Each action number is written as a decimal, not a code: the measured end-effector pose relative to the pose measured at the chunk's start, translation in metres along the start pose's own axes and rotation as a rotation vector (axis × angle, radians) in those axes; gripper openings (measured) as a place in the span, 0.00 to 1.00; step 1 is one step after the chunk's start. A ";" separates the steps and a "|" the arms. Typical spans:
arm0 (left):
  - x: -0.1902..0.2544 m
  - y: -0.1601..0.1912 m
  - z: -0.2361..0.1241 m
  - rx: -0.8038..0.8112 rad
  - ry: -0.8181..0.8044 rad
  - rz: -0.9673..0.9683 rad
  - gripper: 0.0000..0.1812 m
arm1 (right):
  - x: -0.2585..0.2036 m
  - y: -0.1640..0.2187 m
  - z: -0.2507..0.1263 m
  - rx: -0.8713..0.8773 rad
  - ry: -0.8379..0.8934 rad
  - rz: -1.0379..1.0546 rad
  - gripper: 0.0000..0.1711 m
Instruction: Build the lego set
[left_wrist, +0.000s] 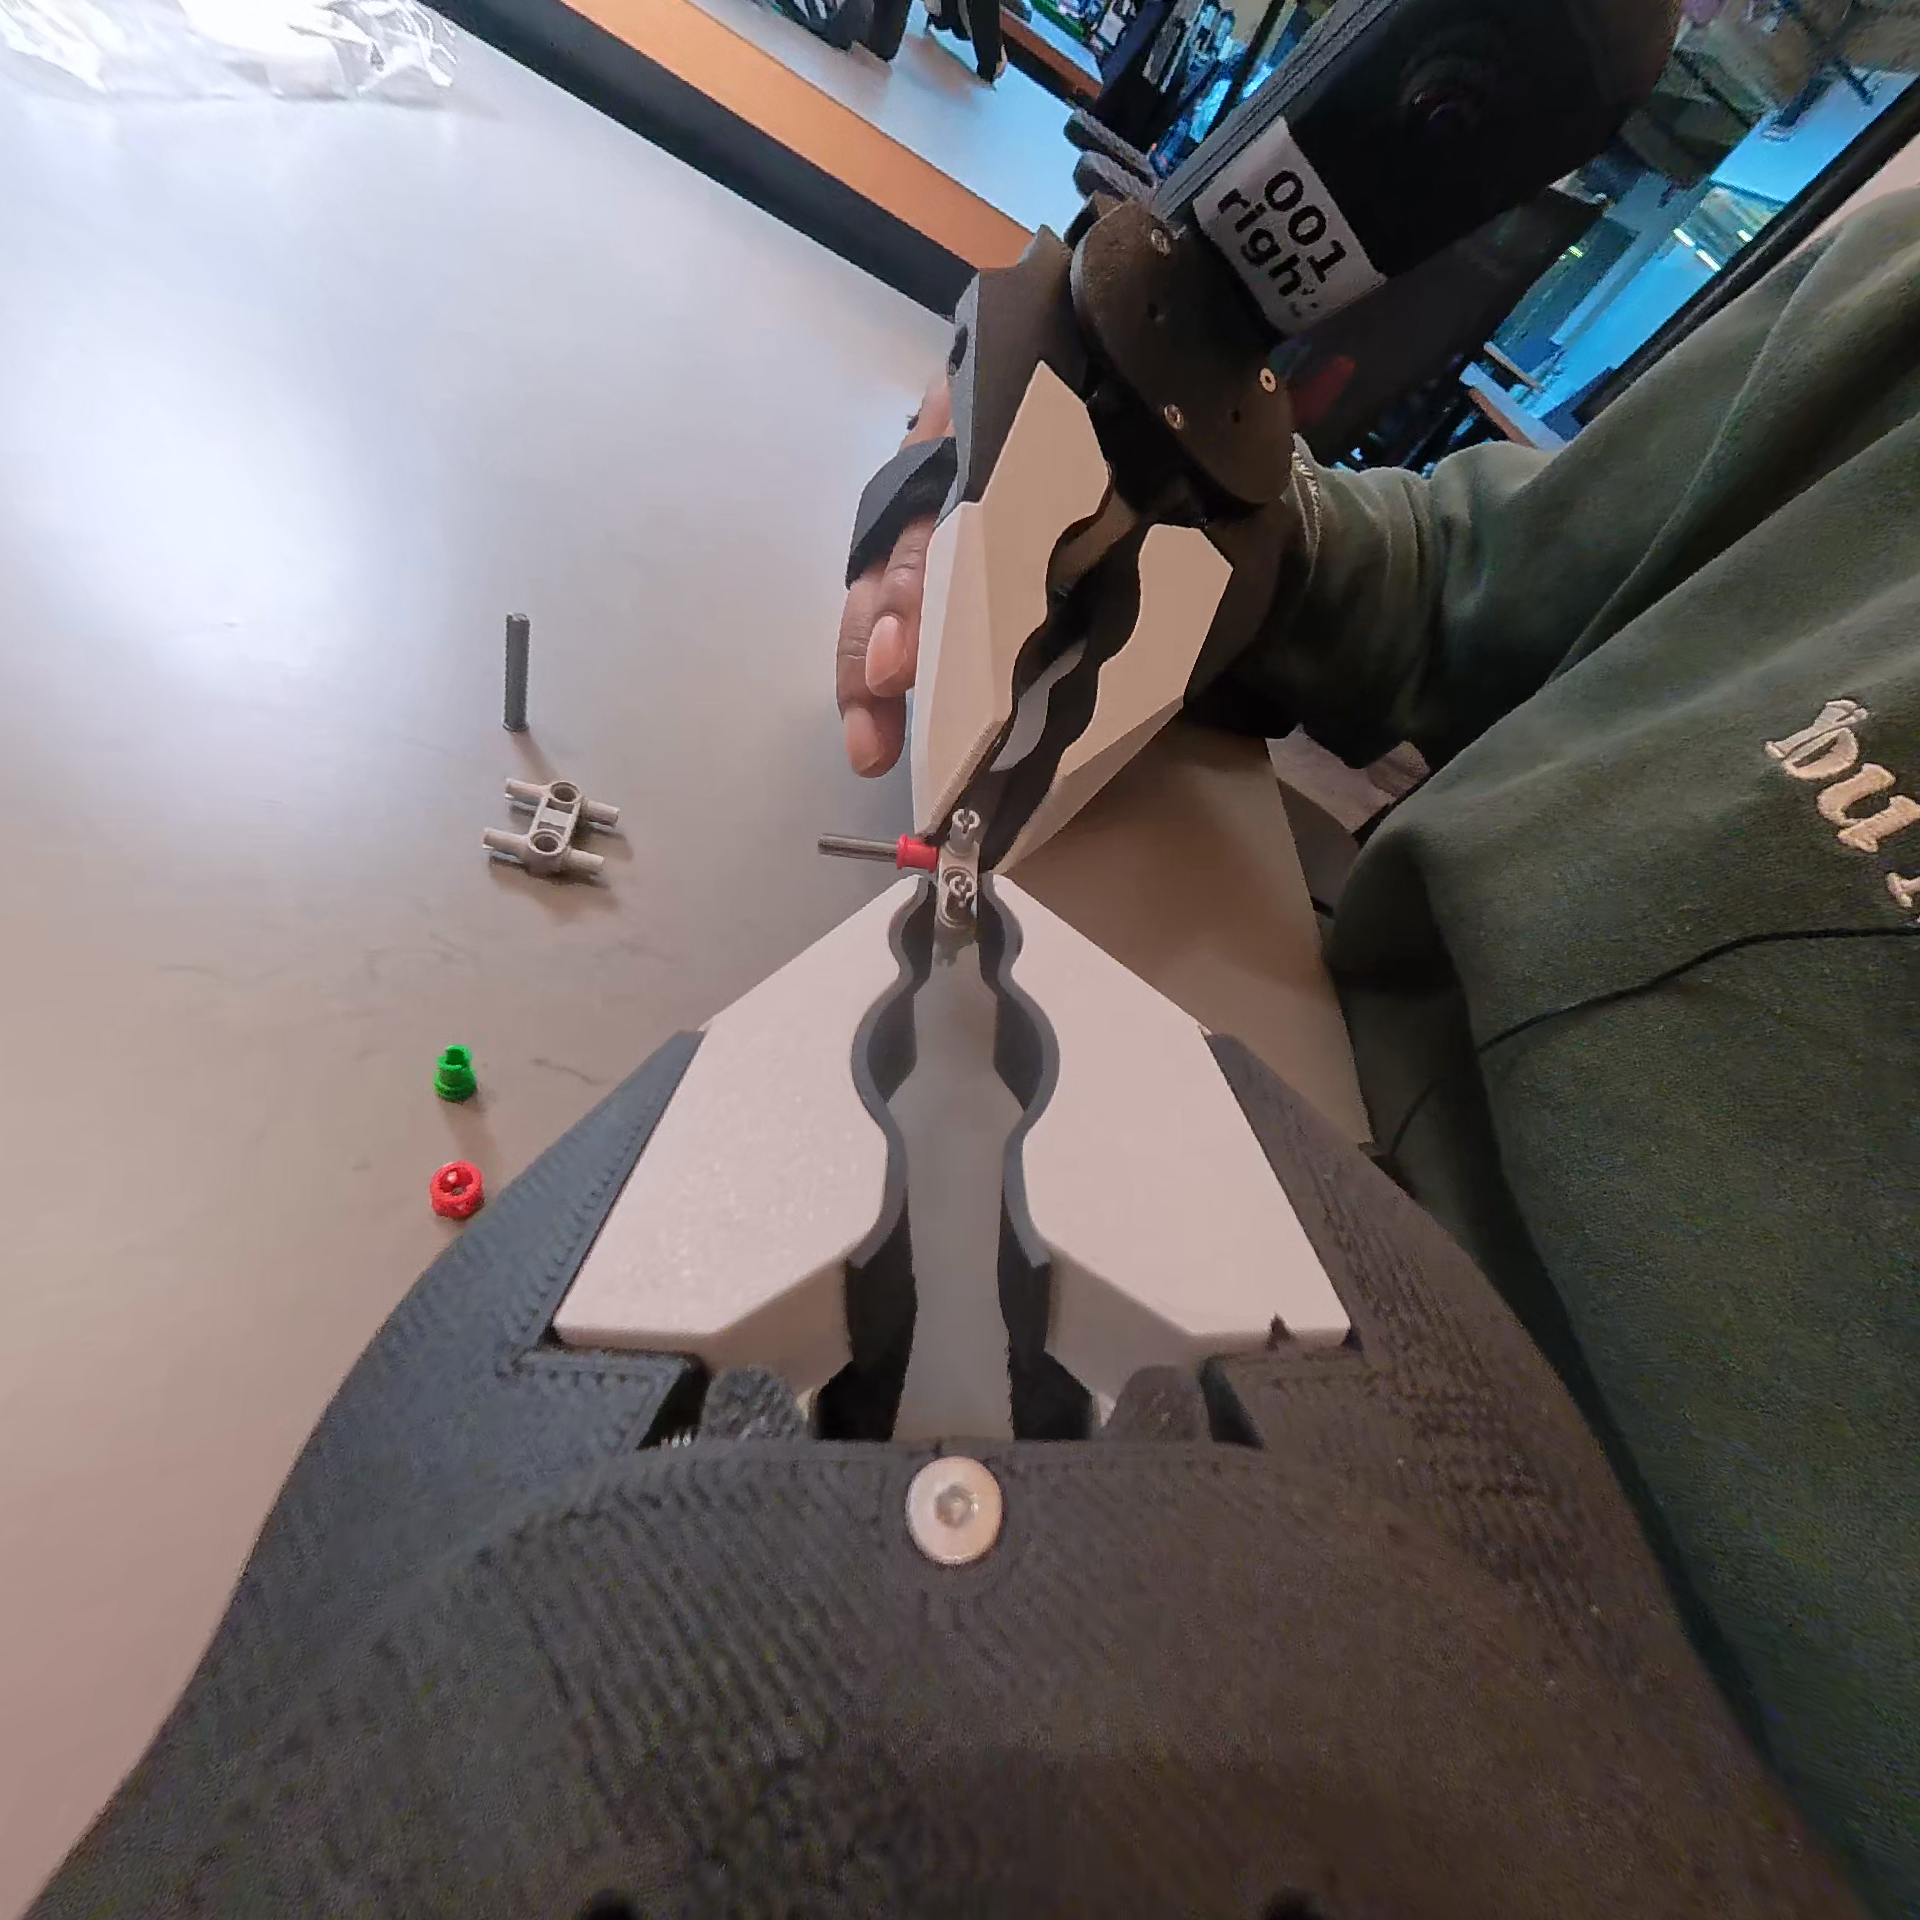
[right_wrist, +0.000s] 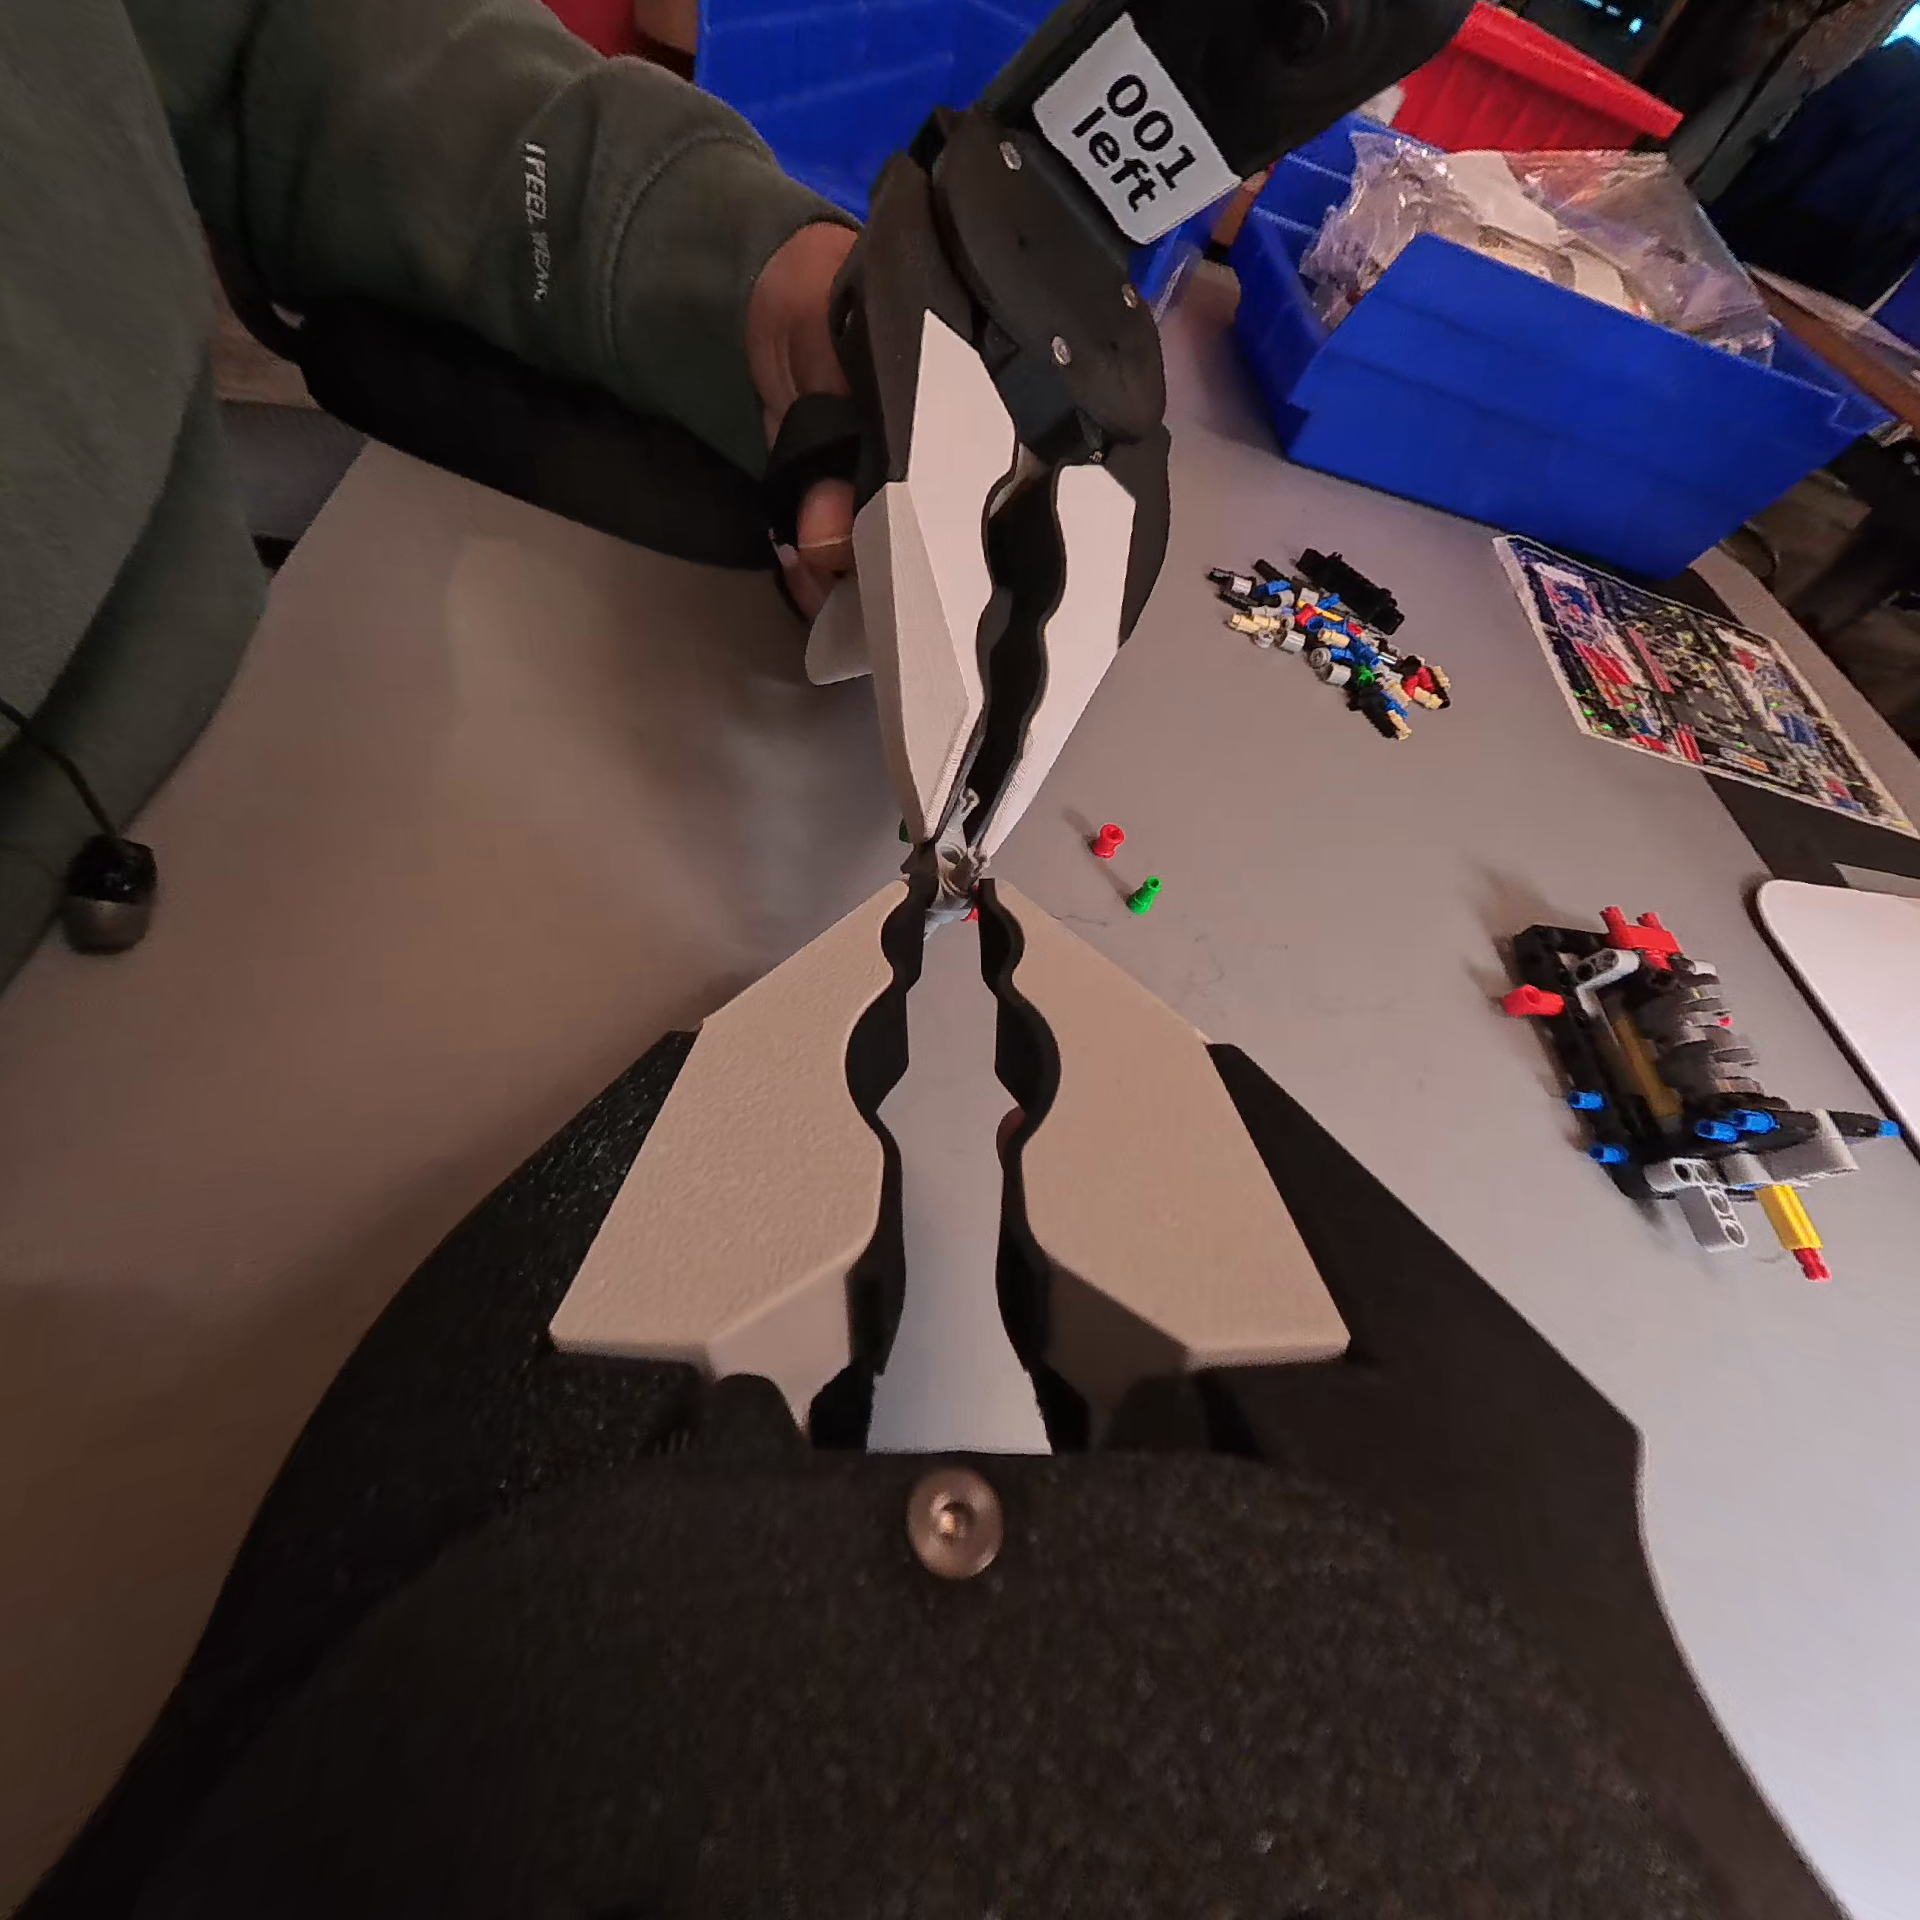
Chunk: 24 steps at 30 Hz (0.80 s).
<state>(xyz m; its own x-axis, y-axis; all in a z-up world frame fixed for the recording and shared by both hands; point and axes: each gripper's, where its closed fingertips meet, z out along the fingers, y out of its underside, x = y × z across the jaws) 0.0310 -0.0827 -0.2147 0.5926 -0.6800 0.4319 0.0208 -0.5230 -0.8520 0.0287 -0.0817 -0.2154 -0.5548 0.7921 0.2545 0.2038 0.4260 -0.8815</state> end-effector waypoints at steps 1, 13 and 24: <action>-0.001 0.000 0.000 0.003 -0.004 0.002 0.03 | 0.001 0.000 0.000 0.001 0.004 -0.001 0.04; -0.017 -0.017 -0.012 0.096 -0.122 0.058 0.03 | 0.028 0.002 -0.002 -0.004 0.179 -0.017 0.00; -0.037 0.009 -0.004 -0.125 -0.377 0.400 0.03 | 0.033 0.014 0.003 -0.088 0.203 0.046 0.08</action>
<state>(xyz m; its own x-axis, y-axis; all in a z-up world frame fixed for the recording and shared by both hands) 0.0064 -0.0639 -0.2371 0.7817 -0.6193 -0.0727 -0.3464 -0.3344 -0.8765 0.0110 -0.0511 -0.2205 -0.3711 0.8794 0.2981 0.2992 0.4171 -0.8582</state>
